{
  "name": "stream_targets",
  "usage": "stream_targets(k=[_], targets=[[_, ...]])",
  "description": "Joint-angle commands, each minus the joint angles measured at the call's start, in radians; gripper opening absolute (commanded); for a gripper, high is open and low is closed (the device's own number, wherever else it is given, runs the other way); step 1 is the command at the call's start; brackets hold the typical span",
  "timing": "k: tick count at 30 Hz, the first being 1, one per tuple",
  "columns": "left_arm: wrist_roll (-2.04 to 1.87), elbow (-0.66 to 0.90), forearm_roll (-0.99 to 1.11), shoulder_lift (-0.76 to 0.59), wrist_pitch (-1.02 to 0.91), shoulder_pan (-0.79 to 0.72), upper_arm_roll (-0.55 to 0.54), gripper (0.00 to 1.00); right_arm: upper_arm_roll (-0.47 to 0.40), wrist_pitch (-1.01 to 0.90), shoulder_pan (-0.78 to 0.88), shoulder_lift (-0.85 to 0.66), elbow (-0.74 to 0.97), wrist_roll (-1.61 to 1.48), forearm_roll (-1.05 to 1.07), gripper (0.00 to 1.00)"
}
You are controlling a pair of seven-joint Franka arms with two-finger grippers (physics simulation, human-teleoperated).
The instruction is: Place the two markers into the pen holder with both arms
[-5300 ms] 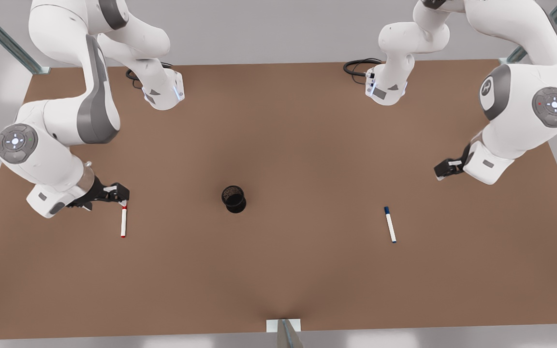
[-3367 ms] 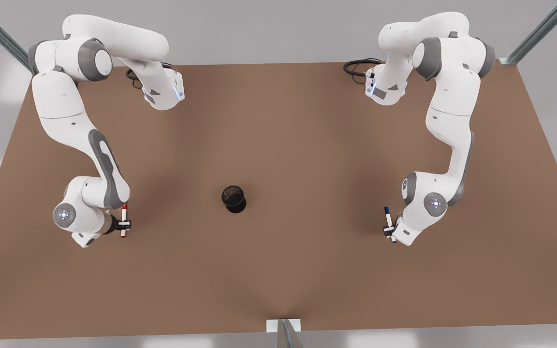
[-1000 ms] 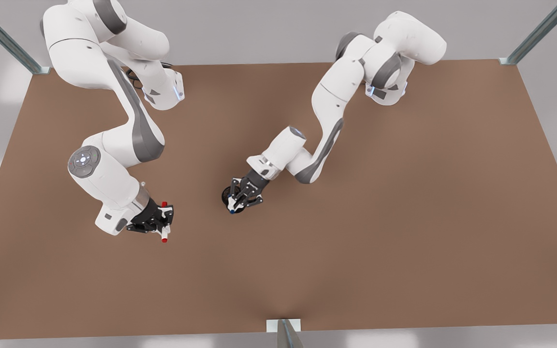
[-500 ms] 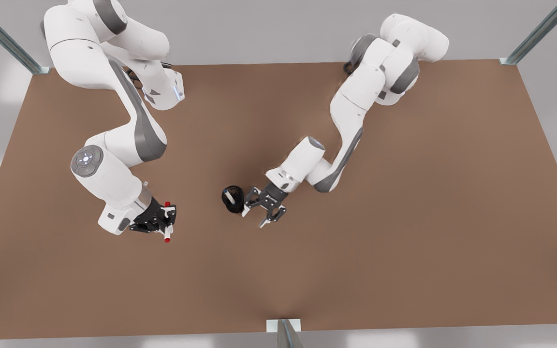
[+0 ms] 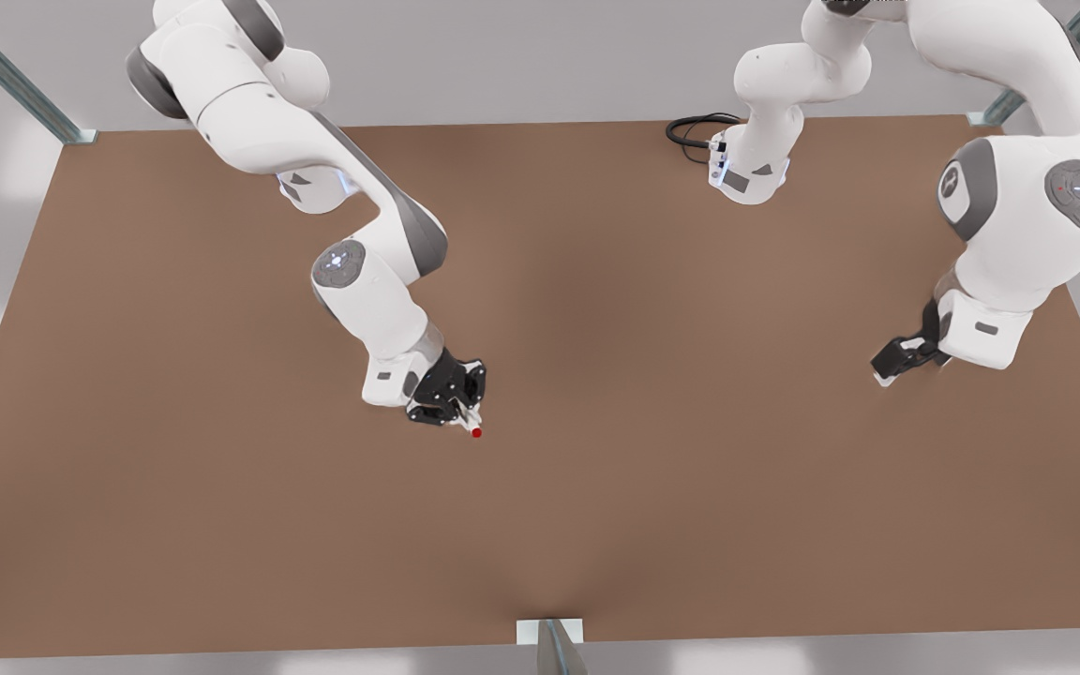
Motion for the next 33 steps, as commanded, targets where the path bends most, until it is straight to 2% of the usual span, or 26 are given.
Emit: stream_targets(k=[1,5,8,16,33], targets=[[0.286,0.037,-0.050,0.059,-0.184,-0.036,0.006,1.00,0.001,0.233,-0.006,-0.047,-0.087,0.111,-0.014,0.21],[0.296,0.086,-0.050,0.122,-0.169,-0.070,0.005,1.00,0.003,0.497,-0.029,-0.126,-0.325,0.110,-0.014,0.21],[0.345,0.097,-0.050,0.129,-0.161,-0.069,0.008,1.00,0.003,0.632,-0.023,-0.126,-0.394,0.108,-0.014,0.21],[0.335,0.097,-0.053,0.129,-0.164,-0.072,0.006,1.00,0.003,0.841,-0.029,-0.136,-0.549,0.098,-0.029,0.21],[0.335,0.097,-0.053,0.128,-0.164,-0.072,0.005,1.00,-0.002,0.979,-0.083,-0.113,-0.720,-0.004,-0.034,0.21]])
